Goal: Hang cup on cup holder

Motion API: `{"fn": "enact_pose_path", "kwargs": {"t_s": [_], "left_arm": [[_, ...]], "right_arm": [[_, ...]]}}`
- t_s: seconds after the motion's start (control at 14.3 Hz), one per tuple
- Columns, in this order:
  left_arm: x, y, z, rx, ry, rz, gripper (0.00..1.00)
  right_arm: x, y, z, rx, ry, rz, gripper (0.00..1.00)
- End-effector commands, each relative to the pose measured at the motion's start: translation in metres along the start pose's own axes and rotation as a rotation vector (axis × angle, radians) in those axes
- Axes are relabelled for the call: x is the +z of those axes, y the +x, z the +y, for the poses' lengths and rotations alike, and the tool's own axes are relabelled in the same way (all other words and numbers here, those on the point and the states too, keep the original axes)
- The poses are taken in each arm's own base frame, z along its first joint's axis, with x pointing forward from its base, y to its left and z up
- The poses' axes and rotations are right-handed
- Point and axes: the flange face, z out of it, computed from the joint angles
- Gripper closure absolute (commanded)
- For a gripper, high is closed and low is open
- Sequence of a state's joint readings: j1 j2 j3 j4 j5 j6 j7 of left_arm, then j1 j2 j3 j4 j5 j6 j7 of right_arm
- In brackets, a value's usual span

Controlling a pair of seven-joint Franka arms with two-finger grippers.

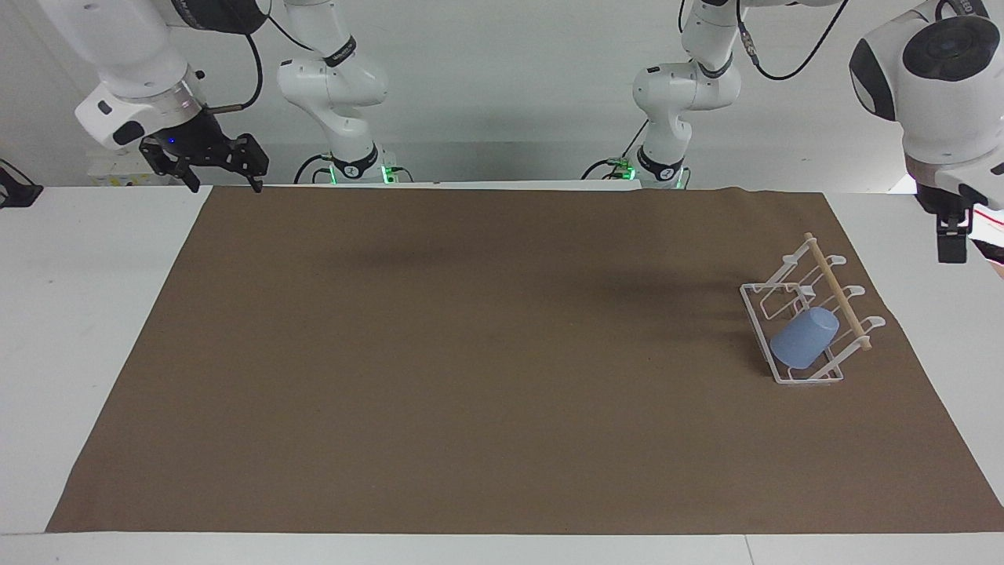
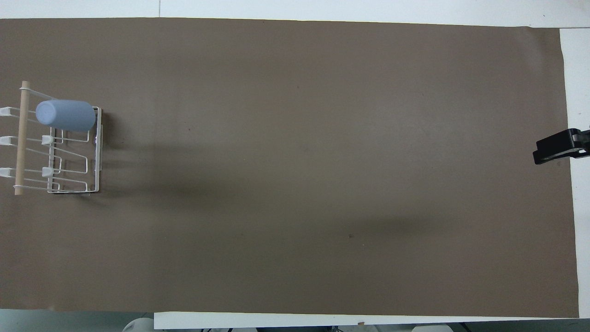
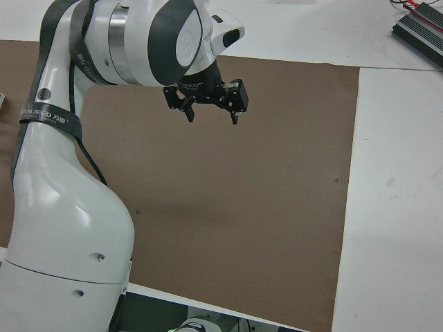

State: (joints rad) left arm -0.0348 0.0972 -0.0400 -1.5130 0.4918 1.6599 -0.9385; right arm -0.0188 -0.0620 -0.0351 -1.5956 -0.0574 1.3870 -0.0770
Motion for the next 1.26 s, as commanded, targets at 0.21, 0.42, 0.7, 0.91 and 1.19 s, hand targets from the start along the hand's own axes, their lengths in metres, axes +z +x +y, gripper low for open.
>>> {"fn": "enact_pose_path", "kwargs": {"t_s": [0.21,0.42,0.7,0.91,1.19], "left_arm": [[0.008,-0.044,0.007,0.479,-0.348,-0.291,0.0],[0.01,-0.071,0.012,0.725,-0.431,-0.309,0.0],[-0.007,-0.098,0.034,0.885,-0.447,-0.291,0.0],[-0.016,-0.096,0.036,0.894,-0.447,-0.286,0.0],[-0.016,-0.096,0.036,0.898,-0.434,-0.278,0.0]], "right_arm": [[0.001,-0.006,0.001,0.003,-0.011,-0.002,0.01],[0.001,-0.006,0.001,0.003,-0.011,-0.002,0.01],[0.001,-0.006,0.001,0.003,-0.011,-0.001,0.01],[0.001,-0.006,0.001,0.003,-0.011,-0.001,0.01],[0.001,-0.006,0.001,0.003,-0.011,-0.002,0.01]]}}
